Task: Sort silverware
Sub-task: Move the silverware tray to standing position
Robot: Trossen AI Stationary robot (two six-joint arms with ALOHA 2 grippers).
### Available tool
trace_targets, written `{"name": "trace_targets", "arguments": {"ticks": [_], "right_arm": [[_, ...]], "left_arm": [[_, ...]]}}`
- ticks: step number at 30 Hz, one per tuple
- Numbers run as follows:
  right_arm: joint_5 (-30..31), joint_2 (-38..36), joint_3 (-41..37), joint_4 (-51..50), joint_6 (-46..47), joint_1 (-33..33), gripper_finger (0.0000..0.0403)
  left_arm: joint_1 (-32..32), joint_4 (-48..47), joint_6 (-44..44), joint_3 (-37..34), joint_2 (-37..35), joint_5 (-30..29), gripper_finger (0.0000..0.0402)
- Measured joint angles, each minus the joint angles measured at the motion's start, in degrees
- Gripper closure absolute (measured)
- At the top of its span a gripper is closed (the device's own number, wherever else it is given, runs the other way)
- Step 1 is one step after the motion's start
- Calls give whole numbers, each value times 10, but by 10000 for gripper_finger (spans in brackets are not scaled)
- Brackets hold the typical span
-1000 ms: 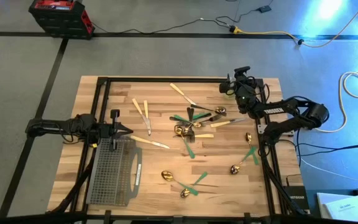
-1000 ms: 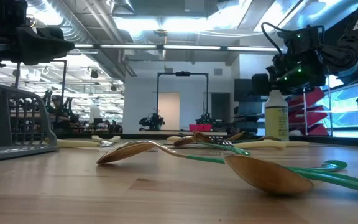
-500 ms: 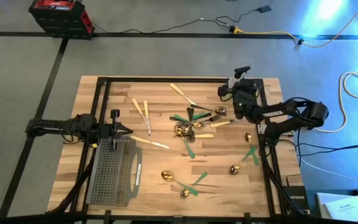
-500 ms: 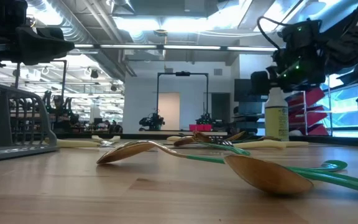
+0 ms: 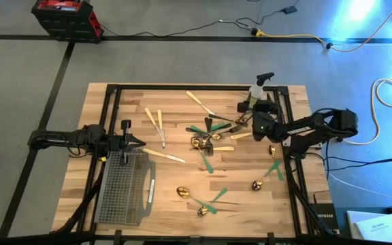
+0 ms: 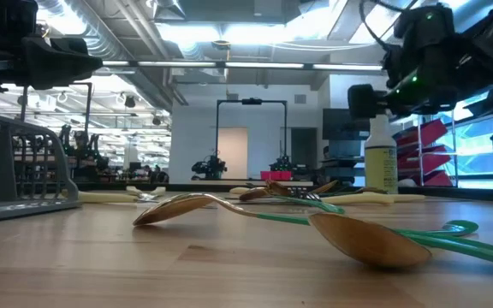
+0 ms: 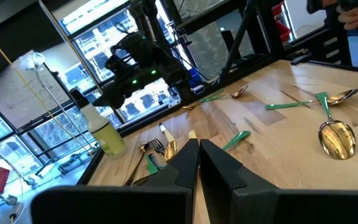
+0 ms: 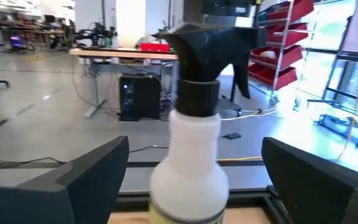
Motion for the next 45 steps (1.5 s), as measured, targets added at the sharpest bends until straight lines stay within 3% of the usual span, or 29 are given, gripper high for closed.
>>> {"name": "trace_targets", "arguments": {"ticks": [11,20,28,35,45], "right_arm": [[-2,0,0,12,16,162,52],[-79,0,0,13,59,280,52],[-235,0,2,11,61,331,52],[-396,0,25,-43,62,335,52],[-520,0,72,-109,60,335,52]], "left_arm": [[0,0,0,0,0,0,402],[0,0,0,0,0,0,402],[0,0,0,0,0,0,402],[0,0,0,0,0,0,402],[0,0,0,0,0,0,402]]}}
